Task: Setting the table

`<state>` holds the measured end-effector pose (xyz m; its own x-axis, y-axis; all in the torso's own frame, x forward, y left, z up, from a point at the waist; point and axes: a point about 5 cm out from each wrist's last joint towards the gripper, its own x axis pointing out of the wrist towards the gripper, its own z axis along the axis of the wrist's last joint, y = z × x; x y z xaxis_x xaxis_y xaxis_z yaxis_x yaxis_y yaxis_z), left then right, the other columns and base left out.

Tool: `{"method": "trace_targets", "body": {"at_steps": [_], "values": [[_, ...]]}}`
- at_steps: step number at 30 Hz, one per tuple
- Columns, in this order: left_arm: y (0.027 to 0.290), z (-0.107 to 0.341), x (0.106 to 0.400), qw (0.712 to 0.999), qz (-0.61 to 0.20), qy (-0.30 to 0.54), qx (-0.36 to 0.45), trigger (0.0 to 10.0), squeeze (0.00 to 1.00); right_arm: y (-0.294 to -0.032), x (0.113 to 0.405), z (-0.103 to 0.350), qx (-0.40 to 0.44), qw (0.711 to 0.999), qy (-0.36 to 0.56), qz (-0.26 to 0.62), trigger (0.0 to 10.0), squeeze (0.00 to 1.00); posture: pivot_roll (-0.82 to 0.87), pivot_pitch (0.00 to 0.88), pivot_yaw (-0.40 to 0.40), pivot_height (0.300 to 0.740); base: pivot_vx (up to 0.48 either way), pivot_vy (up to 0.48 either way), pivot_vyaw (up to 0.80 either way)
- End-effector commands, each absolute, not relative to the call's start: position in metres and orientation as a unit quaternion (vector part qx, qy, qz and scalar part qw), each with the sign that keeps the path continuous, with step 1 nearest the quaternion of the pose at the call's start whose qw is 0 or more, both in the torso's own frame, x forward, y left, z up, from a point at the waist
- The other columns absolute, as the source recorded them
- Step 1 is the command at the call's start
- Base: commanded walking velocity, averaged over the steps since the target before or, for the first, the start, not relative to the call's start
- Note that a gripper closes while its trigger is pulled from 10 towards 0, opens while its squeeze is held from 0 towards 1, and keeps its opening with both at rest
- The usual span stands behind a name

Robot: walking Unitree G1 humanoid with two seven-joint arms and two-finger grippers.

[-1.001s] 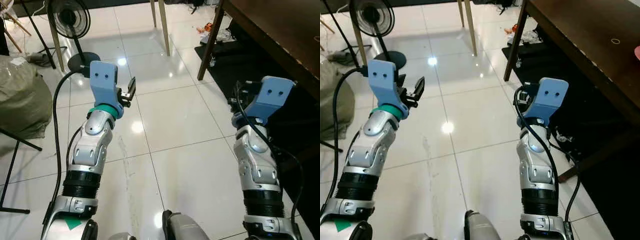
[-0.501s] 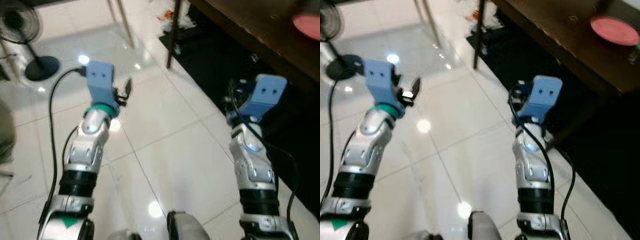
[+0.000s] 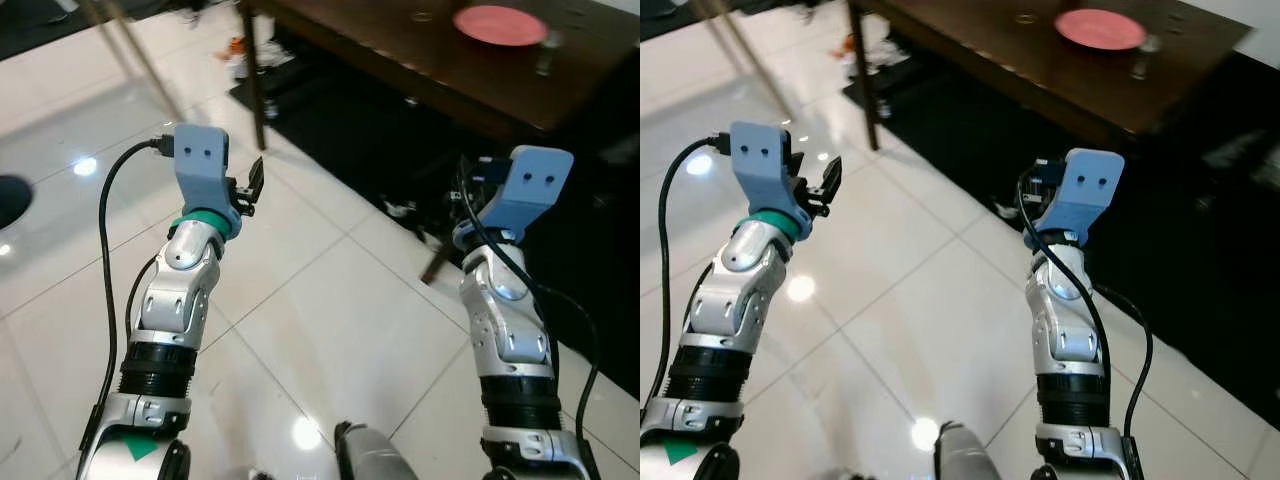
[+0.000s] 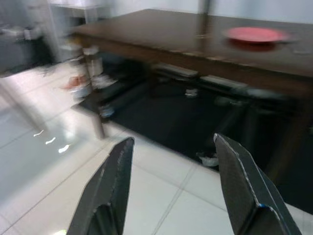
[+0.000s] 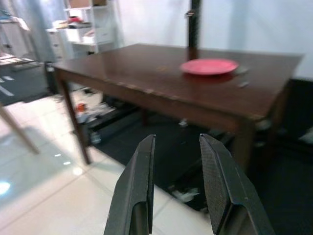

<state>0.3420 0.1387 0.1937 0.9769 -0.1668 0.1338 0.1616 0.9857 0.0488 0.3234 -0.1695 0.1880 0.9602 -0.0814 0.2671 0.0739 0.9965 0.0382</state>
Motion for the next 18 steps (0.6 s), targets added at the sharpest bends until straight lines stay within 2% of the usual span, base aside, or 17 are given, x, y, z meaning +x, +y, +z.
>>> {"method": "trace_targets", "body": {"at_steps": [1,5,7,18], "values": [[0.159,0.188,0.338,0.996,-0.05,-0.065,0.038,10.0,0.0,-0.16,0.322,0.185,0.011,0.991,-0.133,-0.016,10.0,0.0,0.01,0.0,0.055,0.74,0.0,0.0,-0.8],[0.171,0.186,0.335,0.996,-0.029,-0.063,0.048,10.0,0.0,-0.157,0.324,0.183,0.014,0.992,-0.127,-0.006,10.0,0.0,0.04,0.0,0.036,0.74,0.0,0.0,-0.8],[0.181,0.187,0.33,0.996,-0.011,-0.068,0.058,10.0,0.0,-0.151,0.328,0.182,0.015,0.992,-0.122,0.011,10.0,0.0,0.07,0.0,0.001,0.74,0.0,0.0,-0.8],[0.182,0.193,0.33,0.995,0.011,-0.081,0.06,10.0,0.0,-0.138,0.335,0.185,0.015,0.992,-0.12,0.048,10.0,0.0,0.08,0.0,-0.02,0.74,0.0,0.0,-0.8]]}}
